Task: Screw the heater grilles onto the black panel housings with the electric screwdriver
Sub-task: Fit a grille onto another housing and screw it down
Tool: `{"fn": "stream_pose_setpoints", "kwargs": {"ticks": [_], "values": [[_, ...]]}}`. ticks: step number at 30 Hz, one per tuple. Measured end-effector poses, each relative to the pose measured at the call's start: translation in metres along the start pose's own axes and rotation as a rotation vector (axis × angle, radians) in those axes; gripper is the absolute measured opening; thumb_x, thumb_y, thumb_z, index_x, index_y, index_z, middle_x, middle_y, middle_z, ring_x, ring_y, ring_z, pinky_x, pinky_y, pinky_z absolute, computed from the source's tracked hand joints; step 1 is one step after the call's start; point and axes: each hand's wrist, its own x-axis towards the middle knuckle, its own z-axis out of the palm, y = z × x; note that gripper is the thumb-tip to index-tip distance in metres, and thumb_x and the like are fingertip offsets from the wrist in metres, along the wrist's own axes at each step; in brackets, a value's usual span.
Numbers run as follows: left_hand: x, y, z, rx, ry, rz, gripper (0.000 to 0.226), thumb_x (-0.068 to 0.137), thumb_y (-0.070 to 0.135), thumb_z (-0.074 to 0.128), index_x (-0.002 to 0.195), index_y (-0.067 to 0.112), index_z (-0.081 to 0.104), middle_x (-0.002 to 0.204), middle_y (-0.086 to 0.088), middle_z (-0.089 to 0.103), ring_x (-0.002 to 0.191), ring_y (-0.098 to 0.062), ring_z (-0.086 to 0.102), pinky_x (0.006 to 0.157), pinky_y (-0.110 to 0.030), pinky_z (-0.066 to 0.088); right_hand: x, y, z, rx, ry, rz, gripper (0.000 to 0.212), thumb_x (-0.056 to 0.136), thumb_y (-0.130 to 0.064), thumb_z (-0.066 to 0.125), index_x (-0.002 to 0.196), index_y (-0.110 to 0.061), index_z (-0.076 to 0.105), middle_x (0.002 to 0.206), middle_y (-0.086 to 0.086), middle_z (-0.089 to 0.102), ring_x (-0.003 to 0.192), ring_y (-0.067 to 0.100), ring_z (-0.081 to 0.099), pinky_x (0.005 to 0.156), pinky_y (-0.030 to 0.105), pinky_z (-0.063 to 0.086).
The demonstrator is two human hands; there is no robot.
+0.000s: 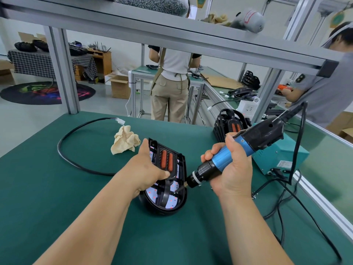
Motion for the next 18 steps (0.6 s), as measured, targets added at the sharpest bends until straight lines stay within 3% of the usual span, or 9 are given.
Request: {"fn": "stream_pose_setpoints", "kwargs": {"ticks": [2, 5, 10, 18], "values": [[-0.0003, -0.0003, 0.0002, 0.001, 0.005, 0.002, 0.116, 0.081, 0.013, 0.079, 0.158, 0.033, -0.006, 0.147, -0.002, 0.049, 0.109, -0.019, 0.058, 0.085, -0.027, 0.046, -0.0002, -0.0004, 0.0001, -0.004, -0.006, -0.003, 0.012, 0.079, -0.021, 0.063, 0.069, -0.027, 0.06, 0.055, 0.005, 0.049, 0.044, 0.021, 0.05, 0.052, 0.031, 0.049], [0.0005, -0.0005, 0.0005, 0.0, 0.007, 0.001, 0.117, 0.081, 0.013, 0.079, 0.158, 0.033, -0.006, 0.145, -0.003, 0.051, 0.112, -0.021, 0.059, 0.094, -0.032, 0.048, -0.0008, -0.0013, 0.0001, -0.003, -0.018, -0.006, 0.012, 0.079, -0.02, 0.063, 0.069, -0.026, 0.059, 0.054, 0.005, 0.049, 0.045, 0.021, 0.051, 0.052, 0.032, 0.049], [0.0009, -0.0001, 0.0006, 0.003, 0.008, 0.001, 0.117, 0.081, 0.013, 0.079, 0.158, 0.033, -0.006, 0.145, -0.003, 0.051, 0.112, -0.021, 0.058, 0.09, -0.029, 0.046, -0.001, -0.0013, -0.0009, 0.001, -0.001, 0.0, 0.005, 0.079, -0.021, 0.064, 0.077, -0.024, 0.06, 0.056, 0.005, 0.049, 0.046, 0.021, 0.05, 0.052, 0.032, 0.049], [-0.0012, -0.0001, 0.0005, 0.008, 0.013, 0.007, 0.117, 0.081, 0.013, 0.079, 0.158, 0.033, -0.006, 0.141, -0.001, 0.054, 0.105, -0.018, 0.061, 0.09, -0.031, 0.05, 0.0003, 0.0, -0.0016, 0.002, 0.005, -0.006, 0.01, 0.079, -0.021, 0.065, 0.072, -0.025, 0.059, 0.056, 0.005, 0.05, 0.045, 0.021, 0.05, 0.052, 0.032, 0.049]]}}
